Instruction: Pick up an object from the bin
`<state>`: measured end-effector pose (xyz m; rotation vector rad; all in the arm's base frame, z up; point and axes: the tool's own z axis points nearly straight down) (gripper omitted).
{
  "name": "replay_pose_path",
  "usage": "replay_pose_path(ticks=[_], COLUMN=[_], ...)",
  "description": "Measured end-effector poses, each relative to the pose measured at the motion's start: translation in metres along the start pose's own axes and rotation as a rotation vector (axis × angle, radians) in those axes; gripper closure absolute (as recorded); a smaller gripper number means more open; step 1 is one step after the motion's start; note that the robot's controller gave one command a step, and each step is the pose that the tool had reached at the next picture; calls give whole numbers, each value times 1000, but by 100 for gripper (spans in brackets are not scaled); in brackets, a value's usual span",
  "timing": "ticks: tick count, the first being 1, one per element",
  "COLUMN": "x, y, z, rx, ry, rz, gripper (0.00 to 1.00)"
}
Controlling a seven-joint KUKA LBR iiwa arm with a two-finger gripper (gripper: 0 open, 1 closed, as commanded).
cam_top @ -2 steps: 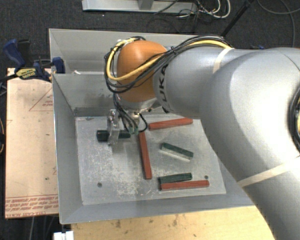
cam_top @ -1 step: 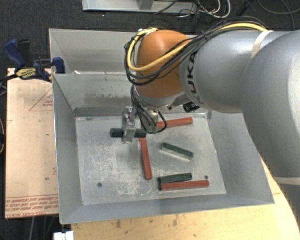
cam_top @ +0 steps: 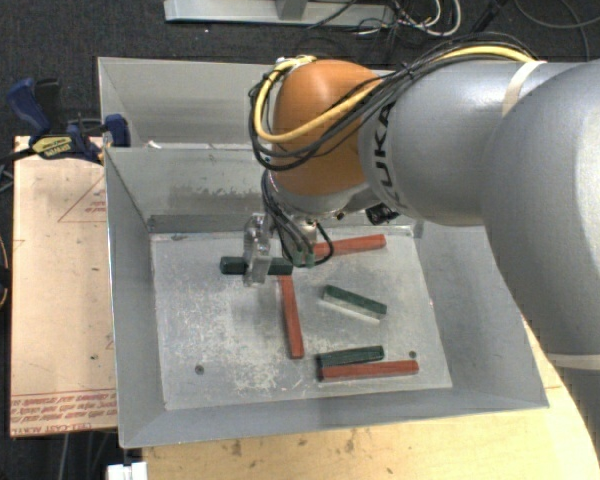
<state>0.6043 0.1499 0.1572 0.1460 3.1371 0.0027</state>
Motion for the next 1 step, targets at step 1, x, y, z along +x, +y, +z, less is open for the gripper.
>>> replay_pose_path(ticks=[1], x=[4], y=[5], z=[-58], rx=[1], ry=[4], rz=[-7], gripper=[100])
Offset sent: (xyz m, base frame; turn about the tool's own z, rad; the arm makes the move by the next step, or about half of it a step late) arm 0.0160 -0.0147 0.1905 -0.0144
